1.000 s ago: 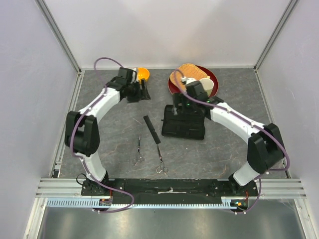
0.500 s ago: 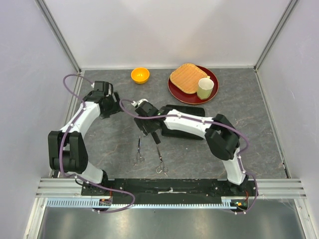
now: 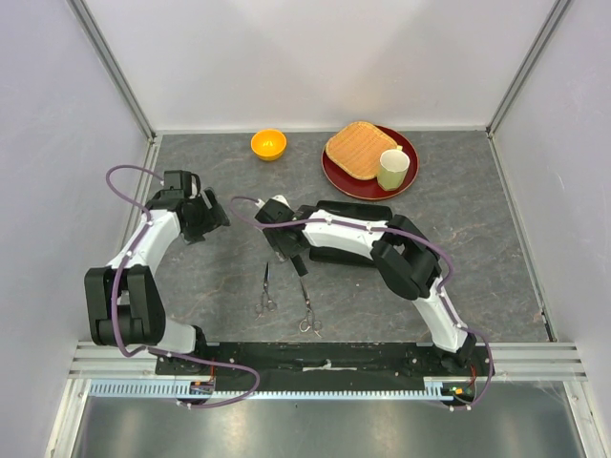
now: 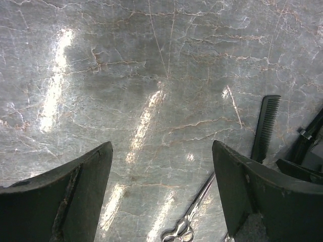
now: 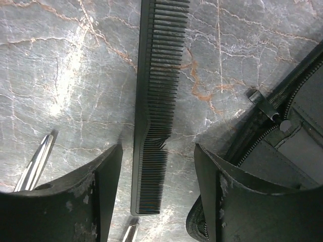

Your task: Sort the hair-cutting tools

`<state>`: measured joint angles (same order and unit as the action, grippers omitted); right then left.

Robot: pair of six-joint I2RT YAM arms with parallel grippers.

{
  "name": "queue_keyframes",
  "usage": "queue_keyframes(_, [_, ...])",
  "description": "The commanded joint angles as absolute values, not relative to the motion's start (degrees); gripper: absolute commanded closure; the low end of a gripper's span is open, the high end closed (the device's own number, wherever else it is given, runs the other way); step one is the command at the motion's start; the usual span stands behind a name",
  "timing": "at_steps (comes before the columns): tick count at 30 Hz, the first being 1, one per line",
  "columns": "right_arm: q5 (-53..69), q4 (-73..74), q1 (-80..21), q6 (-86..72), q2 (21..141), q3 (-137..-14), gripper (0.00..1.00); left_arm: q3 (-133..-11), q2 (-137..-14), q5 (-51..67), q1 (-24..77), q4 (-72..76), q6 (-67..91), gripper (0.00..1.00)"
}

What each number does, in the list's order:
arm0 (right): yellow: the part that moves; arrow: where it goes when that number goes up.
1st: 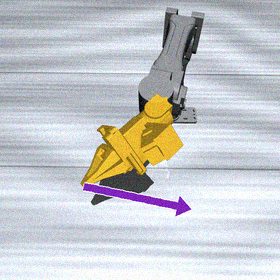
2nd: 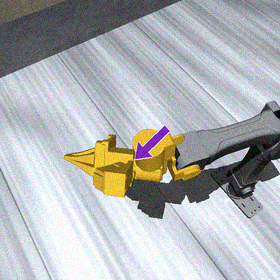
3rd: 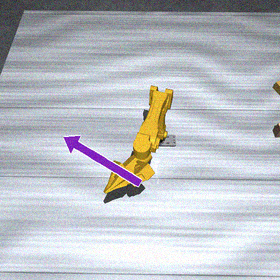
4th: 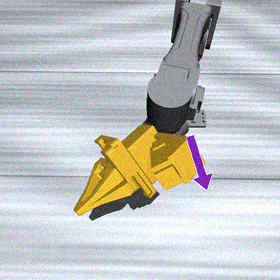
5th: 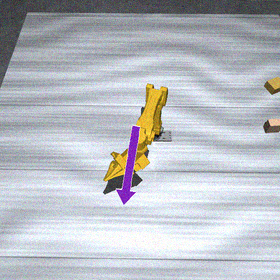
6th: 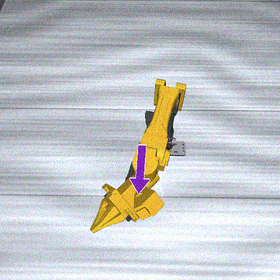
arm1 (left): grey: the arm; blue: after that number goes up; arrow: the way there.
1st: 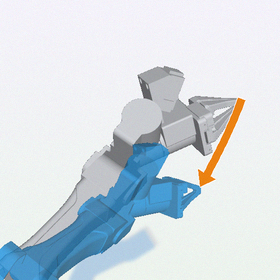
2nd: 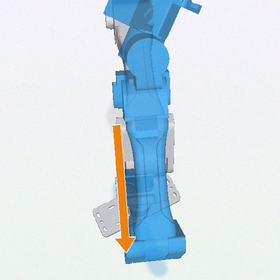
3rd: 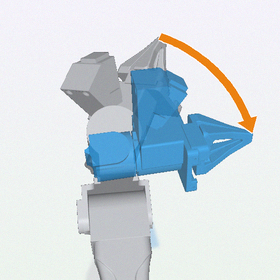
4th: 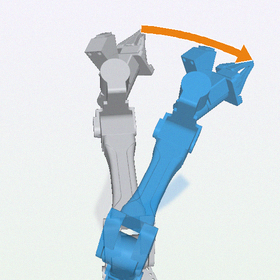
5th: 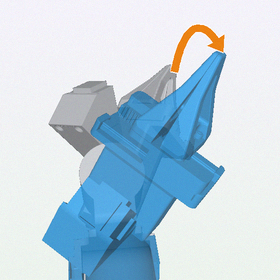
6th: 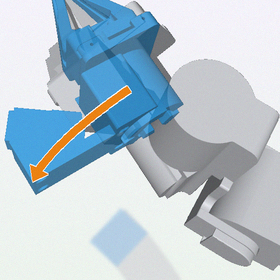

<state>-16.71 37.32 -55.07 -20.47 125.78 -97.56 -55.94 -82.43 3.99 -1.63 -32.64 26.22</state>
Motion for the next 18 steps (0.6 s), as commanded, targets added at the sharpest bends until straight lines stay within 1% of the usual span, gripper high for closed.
queue_keyframes(1, [-16.4, 36.2, -54.0, -21.5, 128.0, -99.9, 0.34, -55.9, -82.1, 7.6, -2.5, -30.4, 27.6, 0.13])
queue_keyframes(10, [-10.8, 36.5, -51.5, -21.6, 130.1, -100.5, 0.43, -55.7, -83.1, 9.1, -2.9, -30.2, 27.2, 0.14])
queue_keyframes(18, [-7.6, 37.9, -50.8, -22.8, 131.3, -100.4, 0.48, -55.9, -84.0, 9.9, -2.9, -30.1, 27.1, 0.15])
